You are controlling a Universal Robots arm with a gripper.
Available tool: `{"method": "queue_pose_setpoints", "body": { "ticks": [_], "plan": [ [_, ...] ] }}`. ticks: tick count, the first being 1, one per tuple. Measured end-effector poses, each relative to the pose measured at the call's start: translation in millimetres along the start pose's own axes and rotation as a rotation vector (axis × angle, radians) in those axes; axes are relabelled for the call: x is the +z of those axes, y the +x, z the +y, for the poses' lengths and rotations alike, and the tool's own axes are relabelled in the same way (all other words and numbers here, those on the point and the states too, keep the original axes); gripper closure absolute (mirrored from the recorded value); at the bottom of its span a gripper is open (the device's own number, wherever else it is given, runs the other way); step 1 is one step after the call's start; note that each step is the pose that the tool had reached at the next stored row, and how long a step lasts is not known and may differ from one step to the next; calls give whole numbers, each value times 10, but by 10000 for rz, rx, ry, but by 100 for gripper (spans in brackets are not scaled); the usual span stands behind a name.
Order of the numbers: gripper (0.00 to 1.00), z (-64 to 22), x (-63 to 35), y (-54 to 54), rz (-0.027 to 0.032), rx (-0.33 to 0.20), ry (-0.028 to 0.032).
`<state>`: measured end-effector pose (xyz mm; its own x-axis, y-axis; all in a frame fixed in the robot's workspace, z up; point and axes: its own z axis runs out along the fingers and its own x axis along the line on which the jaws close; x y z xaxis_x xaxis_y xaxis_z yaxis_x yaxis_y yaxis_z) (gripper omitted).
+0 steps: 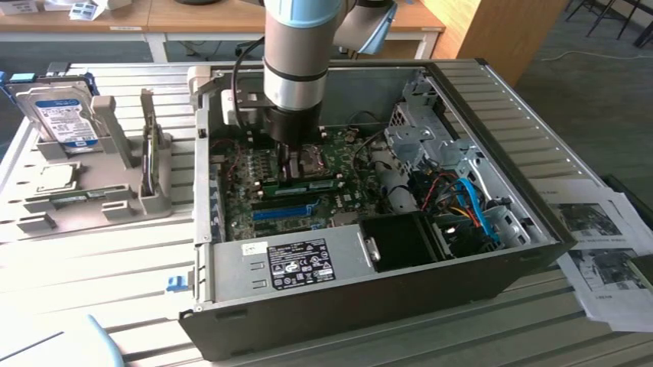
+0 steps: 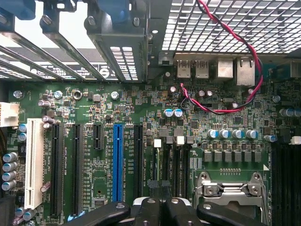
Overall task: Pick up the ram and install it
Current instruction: 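Press down the ram until it locks into place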
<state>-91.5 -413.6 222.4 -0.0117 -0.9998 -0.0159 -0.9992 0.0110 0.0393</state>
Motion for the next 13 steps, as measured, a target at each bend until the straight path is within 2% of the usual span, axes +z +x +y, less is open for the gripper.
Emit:
{"method": "queue_pose_setpoints", "body": {
  "ticks": [9, 13],
  "plan": [
    [91, 0, 0, -1, -7, 0, 4],
    [91, 1, -50, -1, -3, -1, 2]
  ]
}}
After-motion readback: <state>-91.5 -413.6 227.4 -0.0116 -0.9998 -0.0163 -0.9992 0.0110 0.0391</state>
